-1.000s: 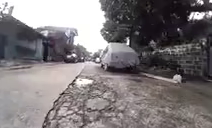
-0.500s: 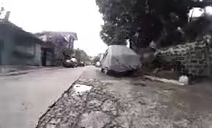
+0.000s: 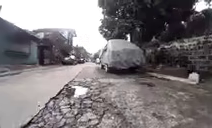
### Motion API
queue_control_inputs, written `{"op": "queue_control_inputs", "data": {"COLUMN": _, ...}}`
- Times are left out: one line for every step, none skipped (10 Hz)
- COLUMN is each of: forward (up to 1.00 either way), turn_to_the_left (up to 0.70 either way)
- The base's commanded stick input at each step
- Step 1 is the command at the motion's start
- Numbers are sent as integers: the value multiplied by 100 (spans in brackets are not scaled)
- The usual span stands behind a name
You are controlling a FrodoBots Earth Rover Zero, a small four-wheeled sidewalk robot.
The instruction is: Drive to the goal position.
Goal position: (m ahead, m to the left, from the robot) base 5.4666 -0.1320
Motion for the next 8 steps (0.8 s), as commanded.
{"op": "queue_control_inputs", "data": {"forward": 100, "turn_to_the_left": 0}}
{"op": "queue_control_inputs", "data": {"forward": 100, "turn_to_the_left": 0}}
{"op": "queue_control_inputs", "data": {"forward": 100, "turn_to_the_left": 0}}
{"op": "queue_control_inputs", "data": {"forward": 100, "turn_to_the_left": 0}}
{"op": "queue_control_inputs", "data": {"forward": 100, "turn_to_the_left": 0}}
{"op": "queue_control_inputs", "data": {"forward": 100, "turn_to_the_left": 0}}
{"op": "queue_control_inputs", "data": {"forward": 100, "turn_to_the_left": 0}}
{"op": "queue_control_inputs", "data": {"forward": 100, "turn_to_the_left": 0}}
